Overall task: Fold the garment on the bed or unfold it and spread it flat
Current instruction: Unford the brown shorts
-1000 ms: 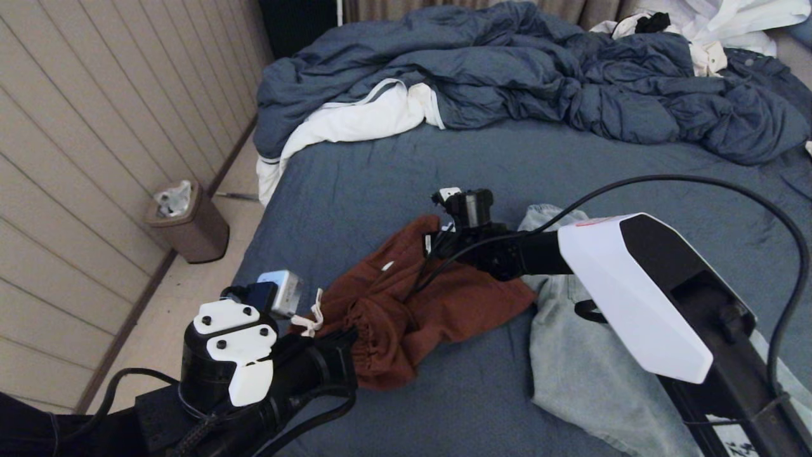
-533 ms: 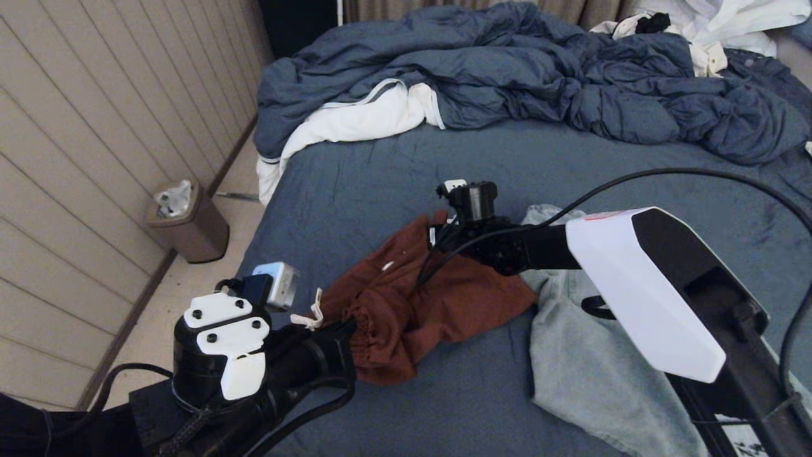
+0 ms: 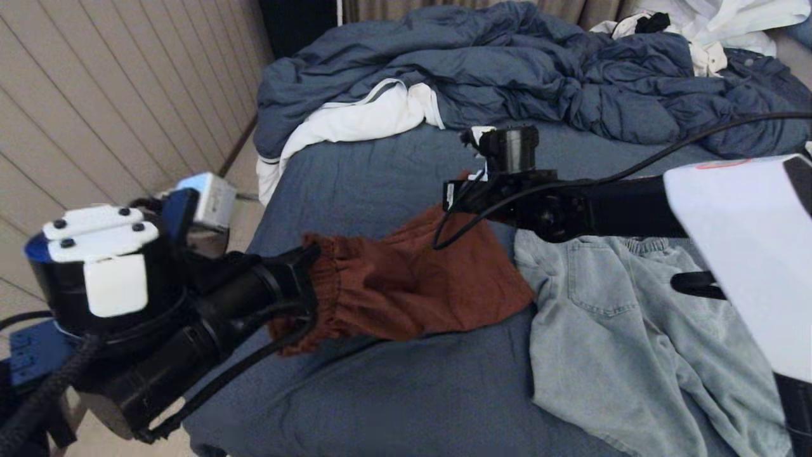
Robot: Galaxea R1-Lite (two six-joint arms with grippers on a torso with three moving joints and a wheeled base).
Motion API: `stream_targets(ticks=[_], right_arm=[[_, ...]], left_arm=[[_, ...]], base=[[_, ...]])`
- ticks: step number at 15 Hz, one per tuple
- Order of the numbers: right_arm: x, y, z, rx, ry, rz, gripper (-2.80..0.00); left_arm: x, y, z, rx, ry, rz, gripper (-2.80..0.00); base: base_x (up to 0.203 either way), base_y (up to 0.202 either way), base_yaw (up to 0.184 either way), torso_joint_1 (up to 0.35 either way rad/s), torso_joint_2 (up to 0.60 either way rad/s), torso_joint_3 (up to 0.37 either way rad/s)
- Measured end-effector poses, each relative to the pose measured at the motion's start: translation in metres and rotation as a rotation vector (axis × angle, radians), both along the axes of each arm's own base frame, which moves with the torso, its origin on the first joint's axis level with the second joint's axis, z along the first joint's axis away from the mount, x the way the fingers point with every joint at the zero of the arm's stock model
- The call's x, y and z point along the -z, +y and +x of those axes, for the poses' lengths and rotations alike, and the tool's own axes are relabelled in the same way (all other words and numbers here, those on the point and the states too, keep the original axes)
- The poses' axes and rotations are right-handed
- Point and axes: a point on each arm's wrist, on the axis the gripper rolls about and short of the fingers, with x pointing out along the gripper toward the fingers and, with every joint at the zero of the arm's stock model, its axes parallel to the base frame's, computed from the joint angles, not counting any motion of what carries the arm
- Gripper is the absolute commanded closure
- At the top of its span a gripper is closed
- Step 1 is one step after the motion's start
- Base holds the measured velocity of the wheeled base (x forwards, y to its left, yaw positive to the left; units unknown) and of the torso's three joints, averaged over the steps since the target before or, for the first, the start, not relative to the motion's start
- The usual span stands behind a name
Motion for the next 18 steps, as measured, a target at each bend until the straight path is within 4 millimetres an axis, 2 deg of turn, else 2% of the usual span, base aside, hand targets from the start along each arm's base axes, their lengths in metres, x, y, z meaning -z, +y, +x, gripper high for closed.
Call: stream_targets(ticks=[3,10,13,18], right_arm=[[-0.036,-0.013,-0.029,-0.001,-0.05,0.025,0.0],[-0.111,-0.044,-0.094,0.0,-0.193,0.087,0.0],[-0.137,-0.054,-0.121,-0.008,-0.246,0.108,0.0],[-0.165,-0.069,-0.156,-0.013,-0.316,0.142,0.0]], left_arm=[[-0.027,0.016,-0.008,-0.025,-0.012,0.008,0.0],[-0.072,0.041,-0.034,-0.031,-0.101,-0.015,0.0],[-0.085,0.052,-0.046,-0.033,-0.16,-0.002,0.0],[-0.111,0.074,-0.069,-0.035,-0.218,-0.031,0.0]], base=[[0.0,0.0,0.0,0.0,0.0,0.0],[0.0,0.0,0.0,0.0,0.0,0.0],[0.0,0.0,0.0,0.0,0.0,0.0],[0.0,0.0,0.0,0.0,0.0,0.0]])
